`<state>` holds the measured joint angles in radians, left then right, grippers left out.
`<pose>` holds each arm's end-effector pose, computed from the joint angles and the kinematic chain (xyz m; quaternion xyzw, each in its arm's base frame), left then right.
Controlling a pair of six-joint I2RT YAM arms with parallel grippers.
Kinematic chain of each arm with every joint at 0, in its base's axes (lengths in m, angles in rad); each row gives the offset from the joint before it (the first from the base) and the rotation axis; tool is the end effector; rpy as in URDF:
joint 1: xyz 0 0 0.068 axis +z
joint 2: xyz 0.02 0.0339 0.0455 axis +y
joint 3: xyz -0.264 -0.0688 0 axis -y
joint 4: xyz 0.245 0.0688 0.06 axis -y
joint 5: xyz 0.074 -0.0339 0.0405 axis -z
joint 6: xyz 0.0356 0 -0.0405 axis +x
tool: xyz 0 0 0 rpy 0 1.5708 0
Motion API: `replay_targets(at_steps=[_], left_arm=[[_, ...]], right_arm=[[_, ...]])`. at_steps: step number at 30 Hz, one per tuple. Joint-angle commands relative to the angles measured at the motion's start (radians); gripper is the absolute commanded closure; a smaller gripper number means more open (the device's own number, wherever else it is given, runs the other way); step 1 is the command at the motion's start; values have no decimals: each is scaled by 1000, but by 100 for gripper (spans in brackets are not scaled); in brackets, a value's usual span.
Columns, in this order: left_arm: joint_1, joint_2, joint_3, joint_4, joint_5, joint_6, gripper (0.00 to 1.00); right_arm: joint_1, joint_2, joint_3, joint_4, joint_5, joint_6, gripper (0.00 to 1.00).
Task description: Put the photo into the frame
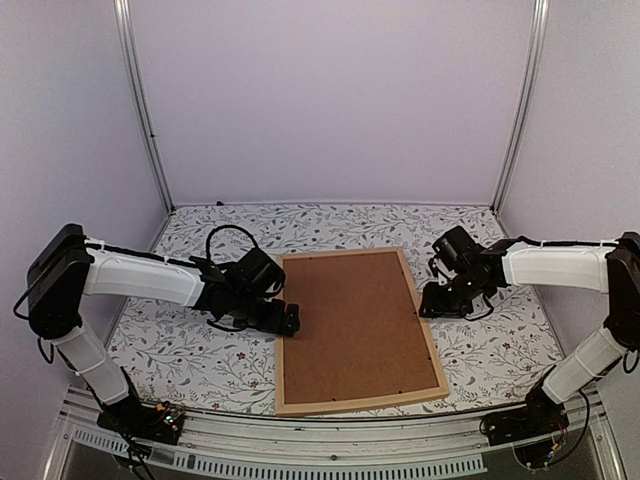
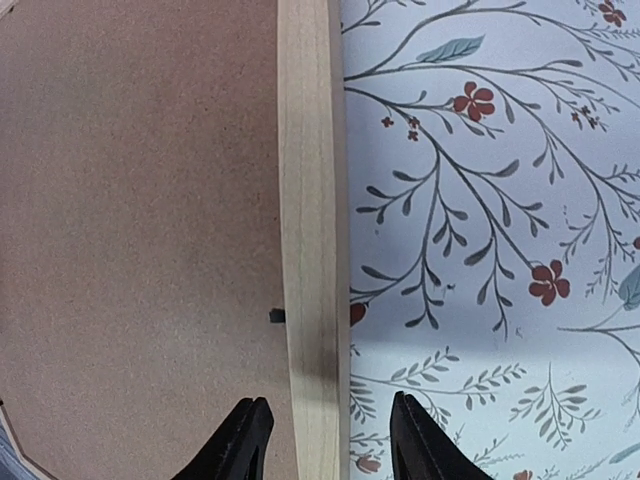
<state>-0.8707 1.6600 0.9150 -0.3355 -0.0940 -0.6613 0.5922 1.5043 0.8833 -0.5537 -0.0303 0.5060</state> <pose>0.2060 -0.2394 0.1579 0.0899 0.9649 -0.1352 0.2063 0.2308 0.1566 0.1821 -0.0452 0.9793 0.1153 0.1601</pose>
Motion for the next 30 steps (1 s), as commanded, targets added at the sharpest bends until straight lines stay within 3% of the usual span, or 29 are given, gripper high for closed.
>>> replay_targets(at_steps=[1,18,30], left_arm=[[-11,-15,5,-5,13,-15,0],[-15,-122,-79,-7,86,-62,0],[-76,-244,-235,1,206,-157,13]], right_arm=[[-39,62,-10,120,-86,-61,54],[-106,117,-100,205,-104,-70,68],[-156,41,-246,360,-111,70,77]])
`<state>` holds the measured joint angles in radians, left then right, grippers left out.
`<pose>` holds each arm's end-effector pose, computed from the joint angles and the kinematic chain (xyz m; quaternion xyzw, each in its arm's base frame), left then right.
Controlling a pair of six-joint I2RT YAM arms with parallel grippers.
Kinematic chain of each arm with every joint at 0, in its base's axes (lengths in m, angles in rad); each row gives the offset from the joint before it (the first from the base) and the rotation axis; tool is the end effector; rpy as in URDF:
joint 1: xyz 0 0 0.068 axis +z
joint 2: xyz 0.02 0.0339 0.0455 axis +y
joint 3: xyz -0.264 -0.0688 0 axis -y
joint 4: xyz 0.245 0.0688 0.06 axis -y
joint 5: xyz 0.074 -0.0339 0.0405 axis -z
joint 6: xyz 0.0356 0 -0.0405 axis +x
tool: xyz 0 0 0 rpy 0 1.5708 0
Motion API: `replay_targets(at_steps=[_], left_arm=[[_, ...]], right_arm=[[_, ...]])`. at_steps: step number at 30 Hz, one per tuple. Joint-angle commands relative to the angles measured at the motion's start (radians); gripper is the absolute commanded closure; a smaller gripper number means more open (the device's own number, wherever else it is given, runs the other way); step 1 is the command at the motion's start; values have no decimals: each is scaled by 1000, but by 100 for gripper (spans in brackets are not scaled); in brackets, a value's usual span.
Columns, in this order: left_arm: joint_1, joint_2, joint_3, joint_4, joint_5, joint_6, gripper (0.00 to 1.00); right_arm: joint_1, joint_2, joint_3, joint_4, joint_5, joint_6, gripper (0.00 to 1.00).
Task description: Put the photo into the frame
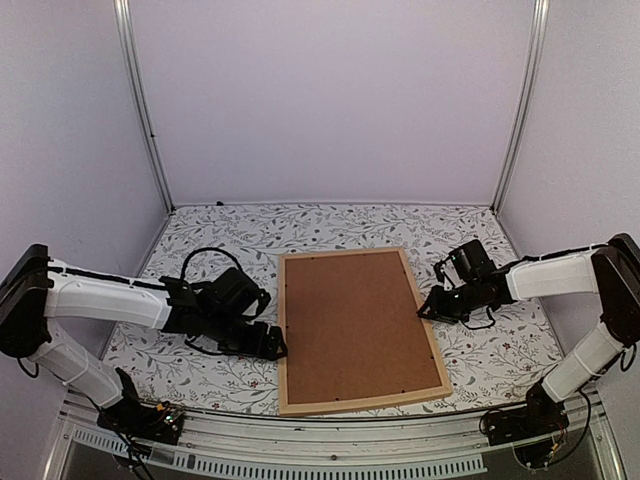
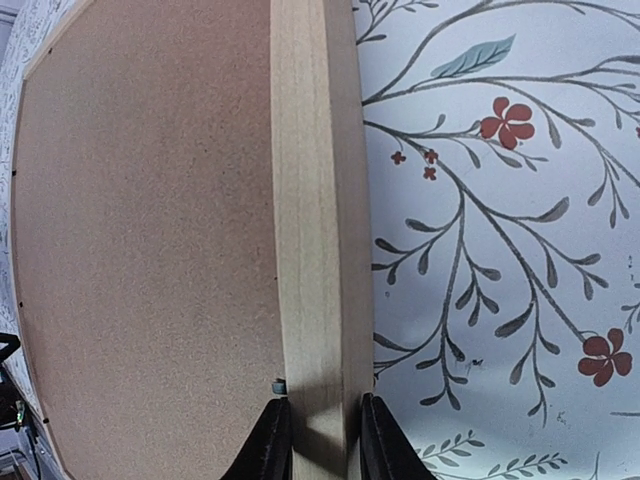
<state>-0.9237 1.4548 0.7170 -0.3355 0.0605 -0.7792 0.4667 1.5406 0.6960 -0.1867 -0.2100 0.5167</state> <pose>0.1571 -0.2114 0.1591 0.0774 0.9657 -0.2044 0.1401 0.2427 0.1306 0.1407 -0.0040 0.9589 0.2142 0.1859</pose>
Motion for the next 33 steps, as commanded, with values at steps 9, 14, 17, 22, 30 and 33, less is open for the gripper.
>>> replay_targets(at_steps=[9,14,17,22,30,33], left_arm=[[-48,-43,-53,-9,117,-44,27],[-75,-32,-34,-65,99,-68,29],[-87,-33,-32,-94,73,-86,31],[-105,-15,-10,-113,56,-93,33],[-123,52,21,-82,44,-96,33],[-123,77,27,-42,38,-96,33]], right_arm=[[-36,29,-61,46,44,84,77],[-36,32,-63,43,48,74,77],[-36,31,-61,43,45,72,77],[-36,29,-58,40,49,72,77],[-39,19,-76,70,90,105,80],[-53,12,-80,78,96,120,80]])
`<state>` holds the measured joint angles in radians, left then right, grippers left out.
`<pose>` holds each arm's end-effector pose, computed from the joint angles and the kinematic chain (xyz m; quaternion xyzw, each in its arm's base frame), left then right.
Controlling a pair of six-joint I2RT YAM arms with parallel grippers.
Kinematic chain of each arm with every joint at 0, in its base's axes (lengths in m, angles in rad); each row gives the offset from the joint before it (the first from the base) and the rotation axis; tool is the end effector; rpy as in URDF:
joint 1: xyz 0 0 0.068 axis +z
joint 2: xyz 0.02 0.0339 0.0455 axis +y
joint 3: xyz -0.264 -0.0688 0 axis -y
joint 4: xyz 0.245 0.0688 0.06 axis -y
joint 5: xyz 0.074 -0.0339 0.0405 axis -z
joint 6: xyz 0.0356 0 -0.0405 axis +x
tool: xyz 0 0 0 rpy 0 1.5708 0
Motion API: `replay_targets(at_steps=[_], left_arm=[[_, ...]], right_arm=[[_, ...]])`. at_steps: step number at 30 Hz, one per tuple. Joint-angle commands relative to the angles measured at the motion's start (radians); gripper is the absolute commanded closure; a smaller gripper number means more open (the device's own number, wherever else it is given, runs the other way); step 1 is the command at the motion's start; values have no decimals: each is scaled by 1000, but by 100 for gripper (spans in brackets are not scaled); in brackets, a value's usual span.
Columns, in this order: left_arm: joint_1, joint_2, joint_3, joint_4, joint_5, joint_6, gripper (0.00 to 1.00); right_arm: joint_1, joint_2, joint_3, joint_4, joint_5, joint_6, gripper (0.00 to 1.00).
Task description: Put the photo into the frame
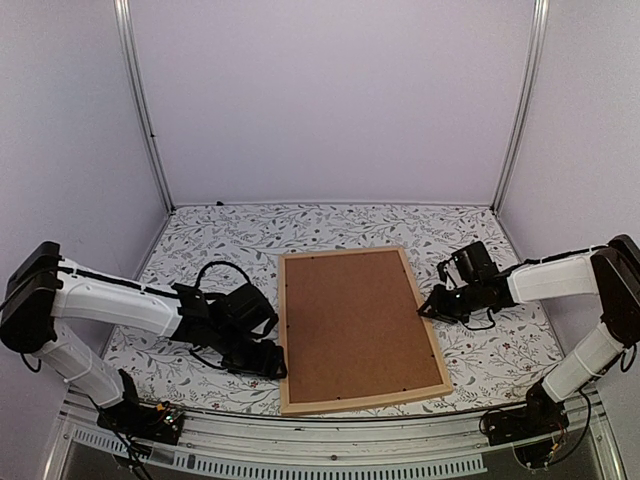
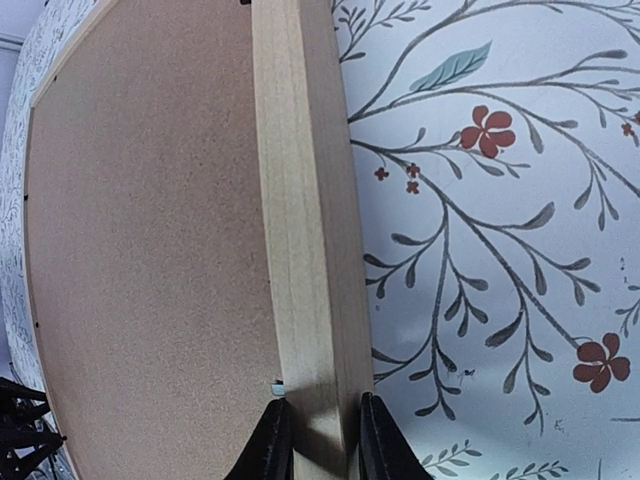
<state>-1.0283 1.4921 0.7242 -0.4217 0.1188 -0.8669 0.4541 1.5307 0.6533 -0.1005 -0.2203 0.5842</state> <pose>0.1295 -0.2230 0.1482 0.0902 0.9761 -0.1876 0.0630 0.2418 0.1267 0.1370 0.0297 0.9507 0.2353 0.1999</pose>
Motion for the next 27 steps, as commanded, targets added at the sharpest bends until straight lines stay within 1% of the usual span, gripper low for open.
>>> replay_targets(at_steps=[1,6,10,15,21,24,27], left_arm=[[-17,50,25,58,-20,-7,33],[-3,118,58,105,-19,16,35],[33,154,60,141,-12,33,38],[92,165,58,148,-21,70,39],[149,161,72,120,-40,112,39],[155,150,87,94,-49,122,38],[151,139,96,74,-46,123,37]], right_arm=[[-48,18,-40,-7,107,55,80],[-85,-25,-70,-5,117,63,80],[-93,-75,-110,-4,123,80,80],[-89,-109,-169,37,53,111,80],[-12,-136,-197,53,21,164,77],[23,-140,-196,46,19,185,76],[31,-147,-195,34,22,185,74]])
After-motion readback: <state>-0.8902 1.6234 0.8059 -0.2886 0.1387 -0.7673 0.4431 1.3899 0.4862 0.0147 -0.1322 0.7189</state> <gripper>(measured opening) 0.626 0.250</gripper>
